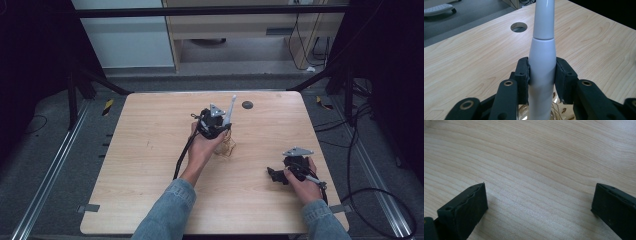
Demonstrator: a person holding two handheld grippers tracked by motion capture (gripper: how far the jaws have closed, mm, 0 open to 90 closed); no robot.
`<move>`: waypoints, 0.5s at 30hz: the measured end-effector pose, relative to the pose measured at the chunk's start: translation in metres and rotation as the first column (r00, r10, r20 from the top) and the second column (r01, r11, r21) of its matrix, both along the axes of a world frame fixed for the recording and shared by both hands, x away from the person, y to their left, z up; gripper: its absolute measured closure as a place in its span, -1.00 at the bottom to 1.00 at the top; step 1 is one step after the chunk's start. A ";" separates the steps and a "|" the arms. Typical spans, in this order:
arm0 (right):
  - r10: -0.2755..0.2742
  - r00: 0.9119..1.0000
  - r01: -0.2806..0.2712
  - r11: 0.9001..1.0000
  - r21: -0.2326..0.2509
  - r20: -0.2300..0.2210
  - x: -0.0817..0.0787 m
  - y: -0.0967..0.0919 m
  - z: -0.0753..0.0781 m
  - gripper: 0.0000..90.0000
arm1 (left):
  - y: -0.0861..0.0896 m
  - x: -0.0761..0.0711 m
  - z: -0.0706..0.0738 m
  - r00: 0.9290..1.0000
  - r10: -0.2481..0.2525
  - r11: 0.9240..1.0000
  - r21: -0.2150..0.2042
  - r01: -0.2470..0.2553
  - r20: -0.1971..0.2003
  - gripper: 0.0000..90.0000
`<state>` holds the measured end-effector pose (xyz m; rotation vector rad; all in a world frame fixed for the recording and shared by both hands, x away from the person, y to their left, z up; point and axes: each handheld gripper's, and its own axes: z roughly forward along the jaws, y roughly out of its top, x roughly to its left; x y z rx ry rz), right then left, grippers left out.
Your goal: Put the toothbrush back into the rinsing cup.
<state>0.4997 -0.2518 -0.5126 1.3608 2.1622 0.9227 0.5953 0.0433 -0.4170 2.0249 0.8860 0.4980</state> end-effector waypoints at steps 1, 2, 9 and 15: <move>0.000 1.000 0.000 1.000 0.000 -0.001 0.000 0.000 0.000 -0.99 | 0.000 0.000 0.000 1.000 0.001 1.000 0.000 -0.001 -0.001 0.47; 0.000 1.000 0.000 1.000 0.000 -0.001 0.000 0.000 0.000 -0.99 | 0.000 0.000 0.000 1.000 0.002 1.000 0.000 -0.002 -0.001 0.47; 0.000 1.000 0.000 1.000 0.000 0.000 0.000 0.000 0.000 -0.99 | 0.000 0.000 0.000 1.000 0.000 1.000 -0.001 0.000 0.000 0.47; 0.000 1.000 0.000 1.000 0.000 0.000 0.000 0.000 0.000 -0.99 | 0.001 -0.001 0.002 1.000 0.001 1.000 -0.008 -0.001 0.011 0.46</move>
